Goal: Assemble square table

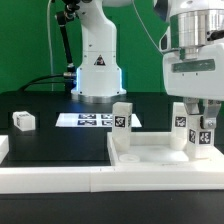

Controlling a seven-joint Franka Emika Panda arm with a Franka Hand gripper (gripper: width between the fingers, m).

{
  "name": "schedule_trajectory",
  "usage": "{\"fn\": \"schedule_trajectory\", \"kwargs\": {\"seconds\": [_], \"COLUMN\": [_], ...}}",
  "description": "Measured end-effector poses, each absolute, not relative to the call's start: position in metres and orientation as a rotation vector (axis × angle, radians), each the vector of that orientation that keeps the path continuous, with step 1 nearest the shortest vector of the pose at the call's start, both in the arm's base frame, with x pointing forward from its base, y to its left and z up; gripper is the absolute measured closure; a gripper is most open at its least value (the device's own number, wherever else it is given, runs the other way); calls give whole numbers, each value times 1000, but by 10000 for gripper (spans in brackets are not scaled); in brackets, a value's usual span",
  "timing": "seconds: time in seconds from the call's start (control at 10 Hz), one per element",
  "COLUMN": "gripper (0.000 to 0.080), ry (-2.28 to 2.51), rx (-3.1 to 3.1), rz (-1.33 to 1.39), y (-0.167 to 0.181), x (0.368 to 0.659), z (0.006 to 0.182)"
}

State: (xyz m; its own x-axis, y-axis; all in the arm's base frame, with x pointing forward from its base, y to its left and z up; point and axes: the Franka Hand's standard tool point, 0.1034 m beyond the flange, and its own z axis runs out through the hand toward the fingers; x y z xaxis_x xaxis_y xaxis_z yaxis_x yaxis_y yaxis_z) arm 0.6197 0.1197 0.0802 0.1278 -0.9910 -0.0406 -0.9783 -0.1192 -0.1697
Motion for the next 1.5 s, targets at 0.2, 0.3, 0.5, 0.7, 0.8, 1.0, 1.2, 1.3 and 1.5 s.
{"fn": "schedule_trajectory", "kwargs": {"seconds": [0.2, 0.3, 0.5, 0.7, 0.8, 1.0, 1.2, 1.3, 1.5], "gripper": [443, 443, 258, 154, 151, 150, 150, 150, 150], "ry": [1977, 1956, 1872, 1653, 1551, 1339, 1029, 875, 601], "rx": [-2235, -2255, -2340, -2512, -2581, -2707, -2891, -2954, -3034], "rz": [-125, -127, -125, -147, -155, -171, -186, -198, -208], "y": [119, 120, 120, 121, 120, 120, 122, 122, 119], "x": [620, 620, 619, 620, 620, 620, 620, 621, 622], "z": [80, 80, 80, 81, 80, 80, 83, 83, 83]}}
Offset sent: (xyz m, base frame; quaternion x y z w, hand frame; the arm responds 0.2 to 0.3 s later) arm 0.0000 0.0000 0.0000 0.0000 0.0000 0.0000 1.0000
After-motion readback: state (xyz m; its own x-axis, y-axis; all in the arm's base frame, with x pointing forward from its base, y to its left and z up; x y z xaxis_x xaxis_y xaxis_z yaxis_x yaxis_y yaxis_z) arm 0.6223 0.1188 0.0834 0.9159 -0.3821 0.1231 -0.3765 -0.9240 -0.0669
